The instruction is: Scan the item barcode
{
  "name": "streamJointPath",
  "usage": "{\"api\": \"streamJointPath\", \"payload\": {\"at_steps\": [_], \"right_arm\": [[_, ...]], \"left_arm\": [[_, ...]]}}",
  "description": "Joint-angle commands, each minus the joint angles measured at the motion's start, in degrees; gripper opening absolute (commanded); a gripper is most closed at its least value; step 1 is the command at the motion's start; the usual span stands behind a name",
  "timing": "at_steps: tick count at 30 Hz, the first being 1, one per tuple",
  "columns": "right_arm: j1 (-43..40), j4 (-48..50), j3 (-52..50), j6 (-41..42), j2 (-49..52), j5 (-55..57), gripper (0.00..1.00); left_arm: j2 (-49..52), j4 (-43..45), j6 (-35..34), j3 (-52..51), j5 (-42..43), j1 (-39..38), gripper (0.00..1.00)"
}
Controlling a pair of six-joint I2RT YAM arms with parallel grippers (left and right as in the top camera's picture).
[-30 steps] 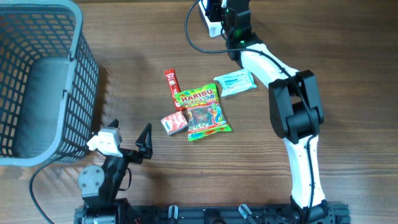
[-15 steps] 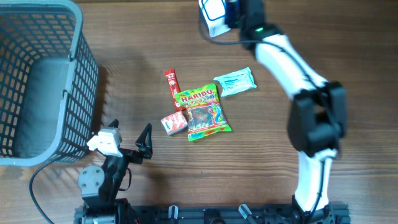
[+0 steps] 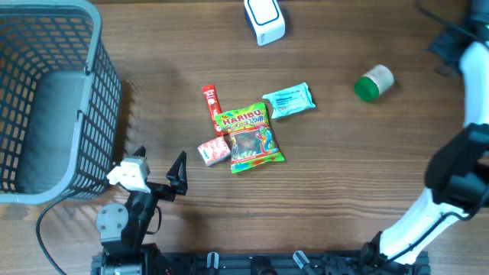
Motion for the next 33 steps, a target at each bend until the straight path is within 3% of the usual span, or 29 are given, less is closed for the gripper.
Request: {"api": "streamJointPath", "payload": {"at_steps": [1,5,10,14,22,27,33], "right_arm": [[0.6,-2.4,-0.1,-2.8,1.7,-16.5,0.98],[5.2,-5.8,-0.1,-5.4,1.8,-20.9,1.0],[11.4,-9.0,-0.1,-0.6,1.8,-23.3,1.0],[16.3,-14.6,-0.2,23.7,3.2,-15.3,1.0],[20.3,-11.9,-0.2,48.5,10.3,-10.6,0.99],[20.3,-6.2,0.1,49.6,10.4,-11.2,1.0],[20.2,-6.0,0.2,46.9,10.4,-8.6,1.0]], "left_arm": [[-0.1,-0.1,0.9,-0.2,-0.3,0.3,1.0],[-0.1,-0.1,0.9,-0.2,-0.3,0.3,1.0],[-0.1,-0.1,0.9,-0.2,-0.3,0.3,1.0],[-0.1,-0.1,0.9,-0.2,-0.3,0.3,1.0],[-0.1,-0.1,0.9,-0.2,-0.3,0.3,1.0],[-0.1,-0.1,0.9,-0.2,-0.3,0.3,1.0],[-0.1,-0.1,0.9,-0.2,-0.3,0.3,1.0]]}}
